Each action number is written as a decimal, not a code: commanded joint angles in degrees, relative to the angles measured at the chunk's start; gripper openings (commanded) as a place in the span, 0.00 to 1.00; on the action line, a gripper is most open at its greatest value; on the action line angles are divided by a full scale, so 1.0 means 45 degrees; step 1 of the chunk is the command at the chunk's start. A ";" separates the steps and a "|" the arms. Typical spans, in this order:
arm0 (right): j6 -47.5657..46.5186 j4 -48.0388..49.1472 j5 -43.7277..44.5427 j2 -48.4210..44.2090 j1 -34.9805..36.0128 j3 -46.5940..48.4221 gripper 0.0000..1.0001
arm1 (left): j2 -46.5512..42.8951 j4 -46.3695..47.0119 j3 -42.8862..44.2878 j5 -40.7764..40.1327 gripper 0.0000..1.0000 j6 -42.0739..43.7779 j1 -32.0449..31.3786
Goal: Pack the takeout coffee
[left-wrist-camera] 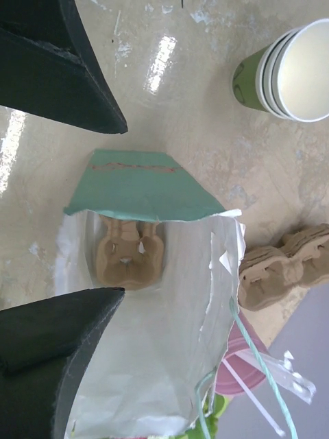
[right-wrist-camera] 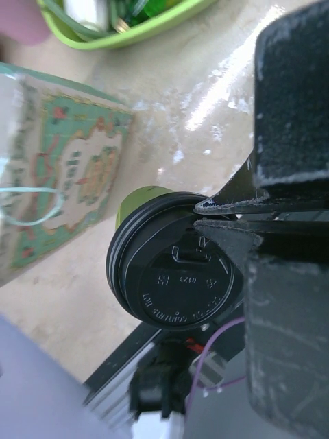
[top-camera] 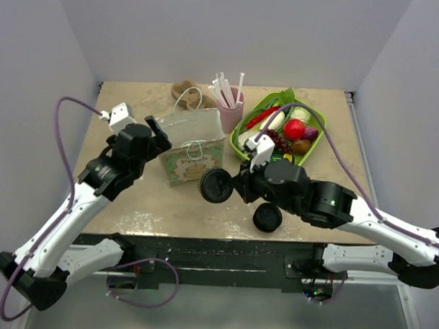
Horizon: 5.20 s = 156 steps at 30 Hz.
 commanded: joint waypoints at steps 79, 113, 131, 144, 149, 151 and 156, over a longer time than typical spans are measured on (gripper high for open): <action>-0.0642 -0.4007 -0.2708 0.9314 -0.4448 0.8526 0.00 | -0.1068 0.1552 -0.2282 0.3518 0.56 0.1596 0.0064; -0.0662 -0.3792 -0.1850 1.0253 -0.4448 0.7393 0.00 | -0.0794 0.1630 -0.2536 0.3440 0.54 0.1557 0.0063; -0.0486 -0.3948 -0.1595 1.0292 -0.4448 0.7529 0.19 | -0.0755 0.1669 -0.2555 0.3479 0.54 0.1576 0.0063; -0.0388 -0.3987 -0.1244 0.9805 -0.4429 0.7997 0.36 | -0.0657 0.1591 -0.2419 0.3401 0.54 0.1557 0.0083; -0.0544 -0.4085 -0.1185 0.9590 -0.4448 0.8349 0.44 | -0.0599 0.1552 -0.2380 0.3362 0.54 0.1557 0.0083; -0.0583 -0.4066 -0.1205 0.9453 -0.4429 0.8466 0.47 | -0.0580 0.1552 -0.2399 0.3342 0.54 0.1537 0.0064; -0.0623 -0.4007 -0.1185 0.9024 -0.4448 0.8778 0.52 | -0.0541 0.1493 -0.2360 0.3323 0.53 0.1518 0.0083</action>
